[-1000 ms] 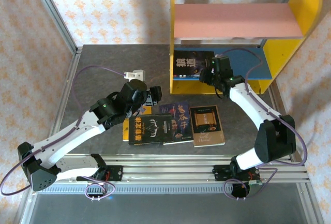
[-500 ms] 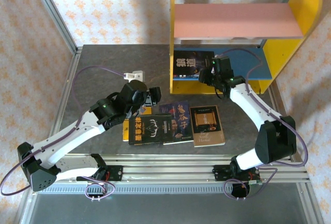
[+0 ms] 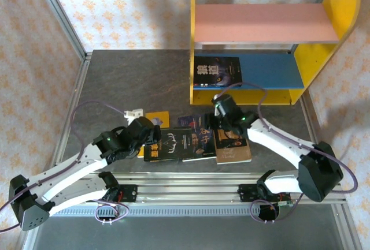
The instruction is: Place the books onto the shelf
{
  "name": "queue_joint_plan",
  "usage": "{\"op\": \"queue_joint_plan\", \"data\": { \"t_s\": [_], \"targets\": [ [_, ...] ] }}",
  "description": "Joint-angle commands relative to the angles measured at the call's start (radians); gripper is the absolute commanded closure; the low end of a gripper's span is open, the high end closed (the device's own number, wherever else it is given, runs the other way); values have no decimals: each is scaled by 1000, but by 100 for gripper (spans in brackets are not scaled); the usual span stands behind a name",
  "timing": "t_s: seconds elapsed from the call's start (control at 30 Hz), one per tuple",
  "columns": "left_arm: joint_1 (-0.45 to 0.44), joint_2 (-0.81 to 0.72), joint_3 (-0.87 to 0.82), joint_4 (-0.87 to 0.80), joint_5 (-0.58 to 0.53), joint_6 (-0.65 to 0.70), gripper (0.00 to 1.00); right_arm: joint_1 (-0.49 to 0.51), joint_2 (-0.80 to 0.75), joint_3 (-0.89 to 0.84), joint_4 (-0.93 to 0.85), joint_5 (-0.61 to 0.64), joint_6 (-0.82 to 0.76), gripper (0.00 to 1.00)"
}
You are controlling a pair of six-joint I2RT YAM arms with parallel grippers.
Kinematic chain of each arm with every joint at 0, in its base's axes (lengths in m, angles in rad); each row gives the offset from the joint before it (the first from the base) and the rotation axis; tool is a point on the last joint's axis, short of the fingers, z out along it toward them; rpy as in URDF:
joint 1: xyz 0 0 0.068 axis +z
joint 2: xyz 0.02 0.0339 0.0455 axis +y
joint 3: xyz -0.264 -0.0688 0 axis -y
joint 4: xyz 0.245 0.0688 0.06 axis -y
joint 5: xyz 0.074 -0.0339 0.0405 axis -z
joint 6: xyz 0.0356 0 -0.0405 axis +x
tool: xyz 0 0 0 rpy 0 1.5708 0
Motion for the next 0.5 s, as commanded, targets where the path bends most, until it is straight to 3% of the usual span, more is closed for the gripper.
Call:
{"op": "queue_joint_plan", "data": {
  "t_s": [0.0,0.17,0.47],
  "targets": [
    [11,-18,-98,14,63,-131,22,68,53,-16,55,19,50,41],
    [8,-1,-198,113,164,-213,24,120,109,-32,102,-6,70,41],
    [7,84,-210,177,188,-223,25,168,170,-40,187,-35,105,41]
  ]
}}
